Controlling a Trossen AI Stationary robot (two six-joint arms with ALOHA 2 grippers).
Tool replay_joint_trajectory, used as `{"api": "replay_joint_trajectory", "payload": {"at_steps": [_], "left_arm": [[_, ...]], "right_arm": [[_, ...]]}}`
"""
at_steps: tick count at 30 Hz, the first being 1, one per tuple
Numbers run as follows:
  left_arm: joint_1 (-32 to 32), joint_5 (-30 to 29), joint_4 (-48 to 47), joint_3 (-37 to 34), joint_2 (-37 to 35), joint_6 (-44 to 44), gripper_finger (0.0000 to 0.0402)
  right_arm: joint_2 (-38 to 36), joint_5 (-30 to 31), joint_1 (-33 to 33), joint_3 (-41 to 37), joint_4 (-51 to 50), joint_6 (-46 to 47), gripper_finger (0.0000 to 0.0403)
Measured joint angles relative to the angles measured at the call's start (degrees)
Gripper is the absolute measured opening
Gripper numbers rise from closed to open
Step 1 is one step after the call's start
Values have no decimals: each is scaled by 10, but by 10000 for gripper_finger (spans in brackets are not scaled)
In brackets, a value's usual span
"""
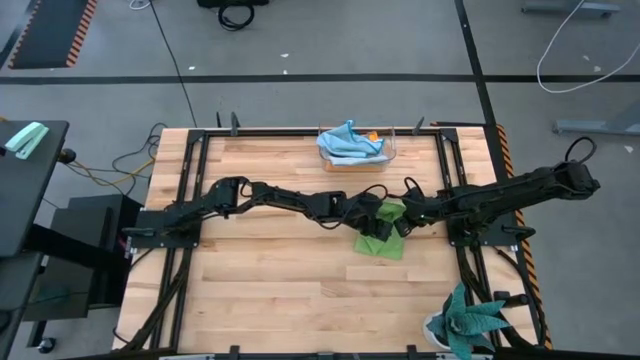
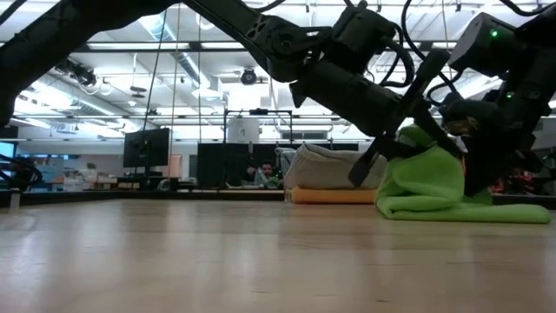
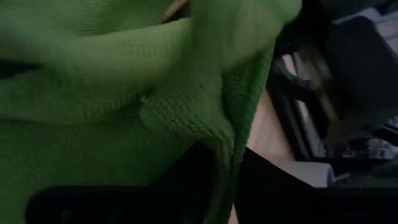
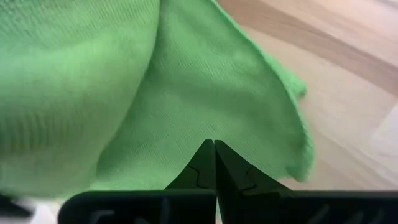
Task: Fold microfiber towels
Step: Fold the green microfiber cloth
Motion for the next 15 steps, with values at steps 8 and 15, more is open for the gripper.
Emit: {"api": "replay_joint_trajectory", "payload": {"at_steps": [8, 15], "left_arm": [[1, 19, 16, 0, 0, 11, 125], [0, 44, 34, 0, 0, 11, 166]], "right_arm": [[-20, 28, 0, 11, -15, 8, 0], [-23, 57, 0, 56, -73, -3, 0]]}}
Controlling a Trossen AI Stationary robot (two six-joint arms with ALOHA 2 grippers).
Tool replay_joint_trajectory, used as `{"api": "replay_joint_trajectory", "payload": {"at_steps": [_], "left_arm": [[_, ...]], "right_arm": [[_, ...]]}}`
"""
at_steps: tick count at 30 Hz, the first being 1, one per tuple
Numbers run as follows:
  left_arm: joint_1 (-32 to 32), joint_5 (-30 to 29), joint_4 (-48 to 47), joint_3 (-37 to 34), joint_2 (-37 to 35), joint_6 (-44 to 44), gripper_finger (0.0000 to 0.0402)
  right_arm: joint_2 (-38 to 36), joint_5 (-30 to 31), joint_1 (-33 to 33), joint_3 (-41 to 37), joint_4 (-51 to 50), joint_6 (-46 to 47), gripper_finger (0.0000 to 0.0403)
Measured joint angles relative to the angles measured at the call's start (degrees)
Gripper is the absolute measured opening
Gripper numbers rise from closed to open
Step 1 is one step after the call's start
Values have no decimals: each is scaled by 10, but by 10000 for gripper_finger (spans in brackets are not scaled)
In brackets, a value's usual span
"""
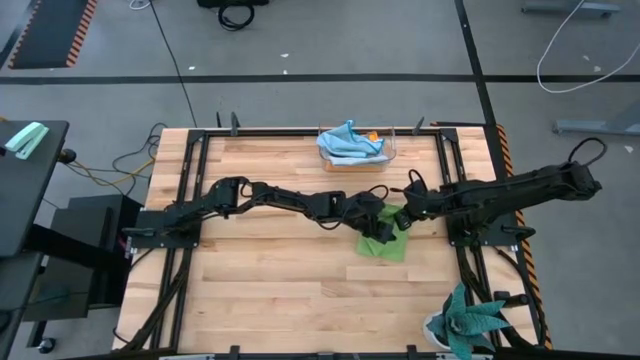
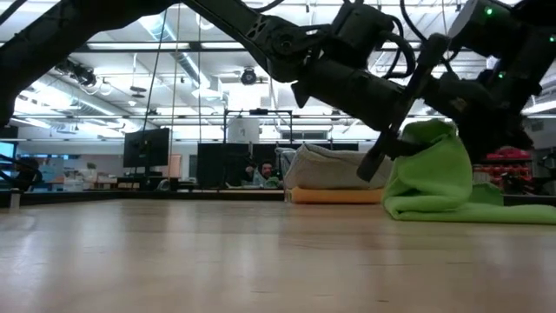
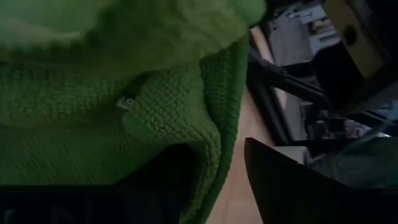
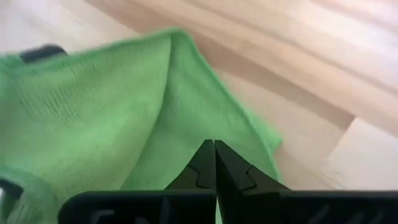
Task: Fold microfiber towels
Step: Fold the green microfiber cloth
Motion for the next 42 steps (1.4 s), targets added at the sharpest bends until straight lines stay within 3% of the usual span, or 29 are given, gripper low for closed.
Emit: {"api": "replay_joint_trajectory", "payload": {"at_steps": [11, 18, 23, 34, 42], "left_arm": [[0, 28, 41, 0, -1, -2, 173], [0, 28, 44, 0, -1, 4, 172], [-1, 27, 63, 0, -1, 15, 173], [4, 20, 68, 0, -1, 15, 172], [3, 16, 69, 0, -1, 16, 172]], "right_arm": [[-5, 48, 0, 125, -137, -35, 0], [-5, 29, 1, 206, -183, -69, 0], [-2, -30, 4, 211, -180, -73, 0], [21, -69, 95, 212, -142, -26, 0], [69, -74, 101, 212, -143, -28, 0]]}}
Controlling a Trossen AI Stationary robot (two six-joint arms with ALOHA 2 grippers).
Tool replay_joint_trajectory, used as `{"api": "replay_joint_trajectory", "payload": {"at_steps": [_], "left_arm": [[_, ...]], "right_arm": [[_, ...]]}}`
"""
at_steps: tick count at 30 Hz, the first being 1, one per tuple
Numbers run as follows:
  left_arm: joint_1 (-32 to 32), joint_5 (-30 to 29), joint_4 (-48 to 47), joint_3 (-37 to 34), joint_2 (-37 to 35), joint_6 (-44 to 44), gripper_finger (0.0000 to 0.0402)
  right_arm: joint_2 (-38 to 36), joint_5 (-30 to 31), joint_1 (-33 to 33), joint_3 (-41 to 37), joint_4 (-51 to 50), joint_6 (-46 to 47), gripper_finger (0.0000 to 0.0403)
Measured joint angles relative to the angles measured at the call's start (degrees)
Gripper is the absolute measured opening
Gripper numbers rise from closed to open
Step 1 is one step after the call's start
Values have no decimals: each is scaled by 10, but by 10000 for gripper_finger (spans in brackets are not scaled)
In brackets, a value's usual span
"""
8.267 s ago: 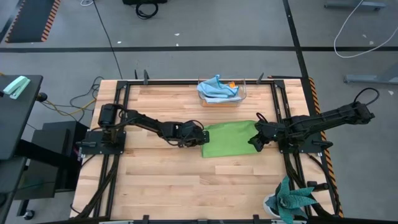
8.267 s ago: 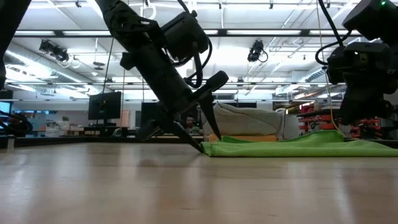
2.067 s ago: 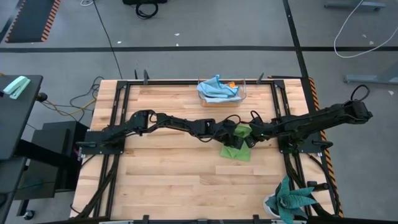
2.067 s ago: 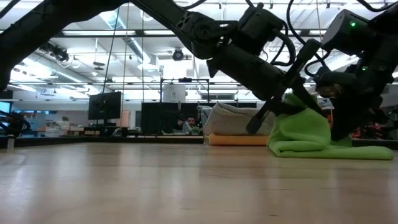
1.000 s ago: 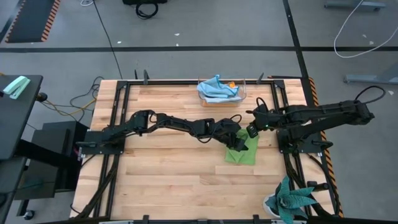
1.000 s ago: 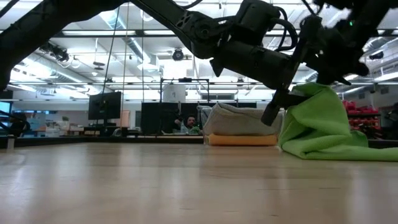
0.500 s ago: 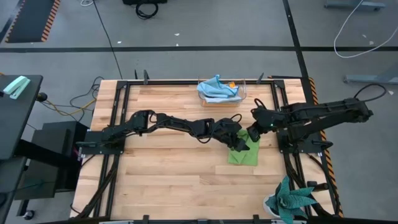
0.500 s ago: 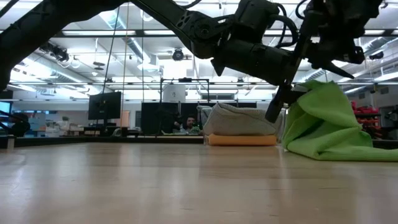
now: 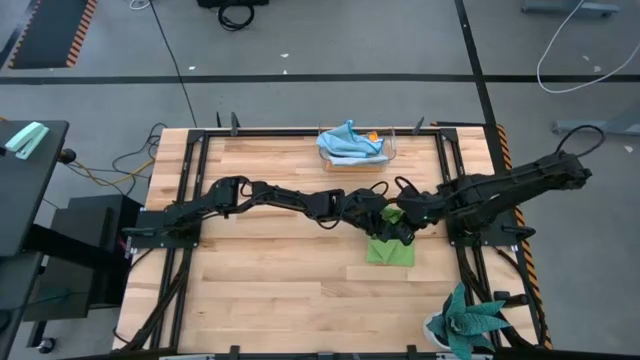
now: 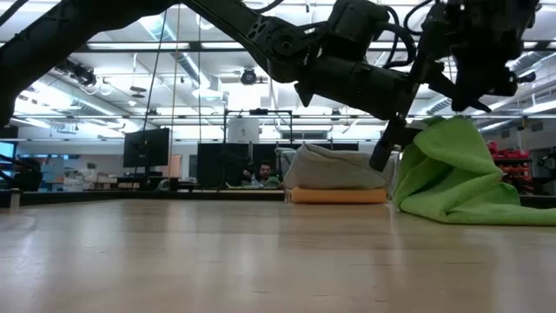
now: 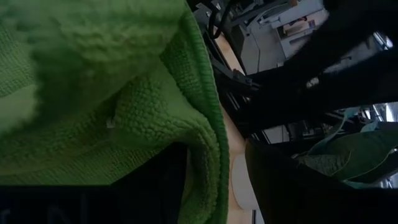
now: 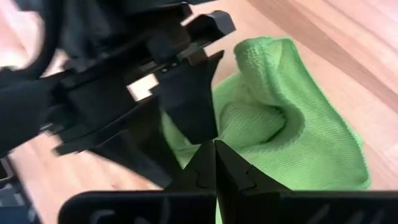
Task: Fold microfiber towels
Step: Fold the green microfiber cloth
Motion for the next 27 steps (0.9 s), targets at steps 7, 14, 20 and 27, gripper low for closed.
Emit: {"api": "replay_joint_trajectory", "payload": {"at_steps": [7, 14, 20, 27], "left_arm": [[-6, 0, -19, -1, 0, 6, 172], [-14, 0, -12, 0, -1, 16, 172], [-20, 0, -24, 0, -1, 19, 172], [-23, 2, -35, 0, -1, 12, 172]], "right_arm": [[40, -1, -14, 0, 1, -24, 0], [15, 24, -15, 0, -10, -23, 0], [22, 8, -21, -14, -24, -16, 0], [7, -36, -3, -41, -52, 14, 0]]}}
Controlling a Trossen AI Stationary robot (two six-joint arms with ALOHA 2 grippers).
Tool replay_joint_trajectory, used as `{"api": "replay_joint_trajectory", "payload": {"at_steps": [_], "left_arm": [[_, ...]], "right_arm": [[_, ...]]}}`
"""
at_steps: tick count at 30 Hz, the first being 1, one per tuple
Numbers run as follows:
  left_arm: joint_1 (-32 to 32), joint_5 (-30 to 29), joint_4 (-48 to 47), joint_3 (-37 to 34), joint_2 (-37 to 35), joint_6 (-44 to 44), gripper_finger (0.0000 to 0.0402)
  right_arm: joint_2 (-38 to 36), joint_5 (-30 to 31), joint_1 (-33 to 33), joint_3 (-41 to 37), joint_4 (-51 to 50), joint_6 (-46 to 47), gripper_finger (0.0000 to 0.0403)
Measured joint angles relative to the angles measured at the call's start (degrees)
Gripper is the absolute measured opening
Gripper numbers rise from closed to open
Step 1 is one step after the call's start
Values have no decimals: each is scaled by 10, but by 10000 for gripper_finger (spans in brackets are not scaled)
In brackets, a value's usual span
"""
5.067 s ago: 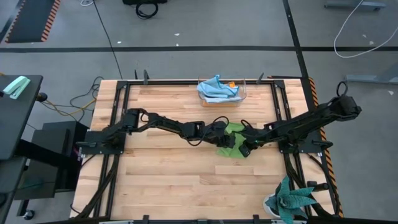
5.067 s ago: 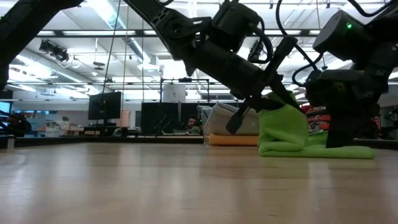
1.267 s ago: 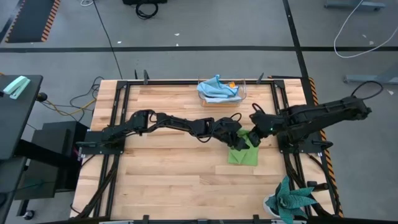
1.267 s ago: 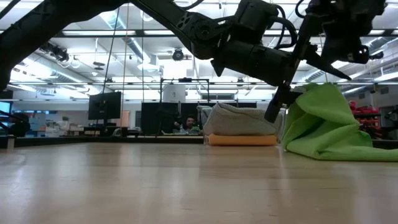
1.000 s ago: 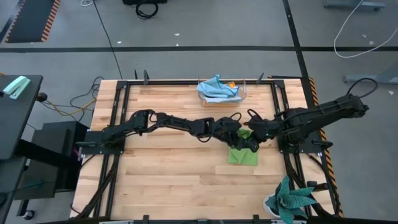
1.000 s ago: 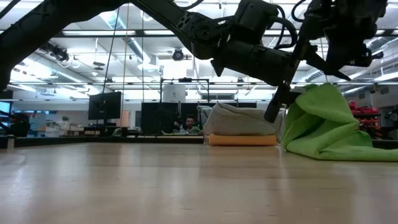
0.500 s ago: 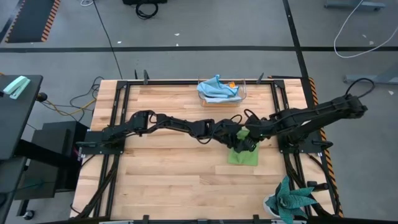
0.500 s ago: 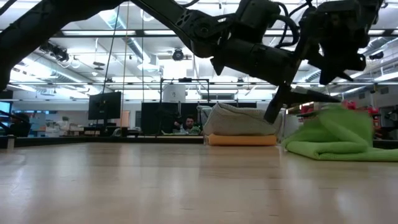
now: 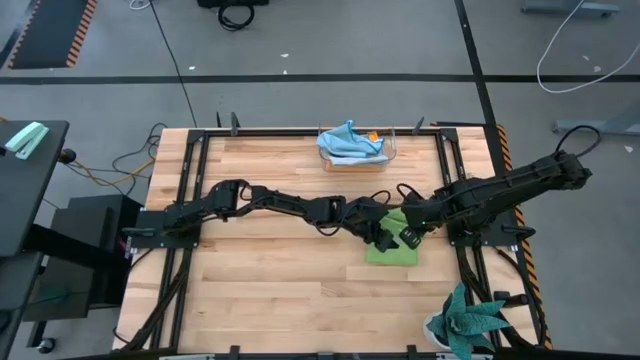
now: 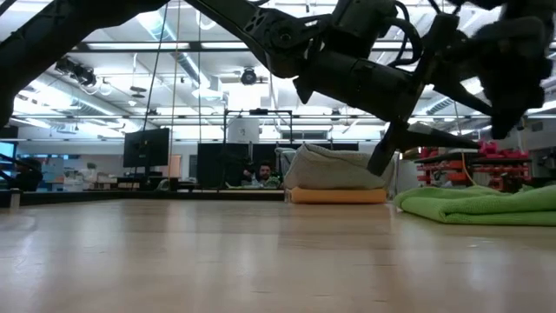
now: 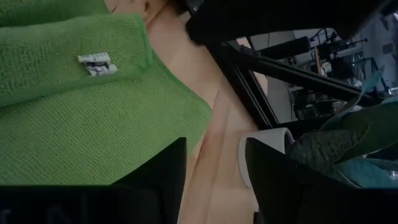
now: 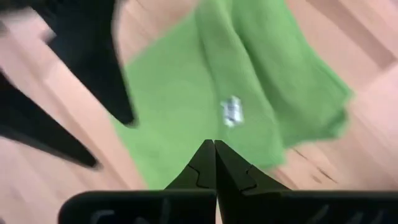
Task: Fold microfiber towels
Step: Fold the green microfiber cloth
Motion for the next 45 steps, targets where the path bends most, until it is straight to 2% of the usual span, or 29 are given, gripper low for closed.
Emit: {"api": "replay_joint_trajectory", "payload": {"at_steps": [3, 6, 13, 17, 21, 31, 45], "left_arm": [[0, 1, -15, 0, 0, -2, 172], [0, 9, -78, 0, 0, 19, 172], [-11, 13, -186, 0, 0, 65, 172], [-14, 8, -187, 0, 0, 68, 172], [-13, 5, -187, 0, 0, 67, 172], [-14, -6, -186, 0, 1, 66, 172], [-14, -41, -183, 0, 1, 57, 172]], "right_arm": [[-5, 12, 12, -1, -40, 7, 0], [-5, 14, 13, -1, -61, 9, 0], [-3, -9, 13, -1, -50, -10, 0], [-4, -27, 13, -30, -30, -14, 0], [-3, -77, 16, -90, 49, -17, 0], [-3, -60, 10, -104, 75, -23, 0], [-3, -82, 8, -144, 130, -25, 0]]}}
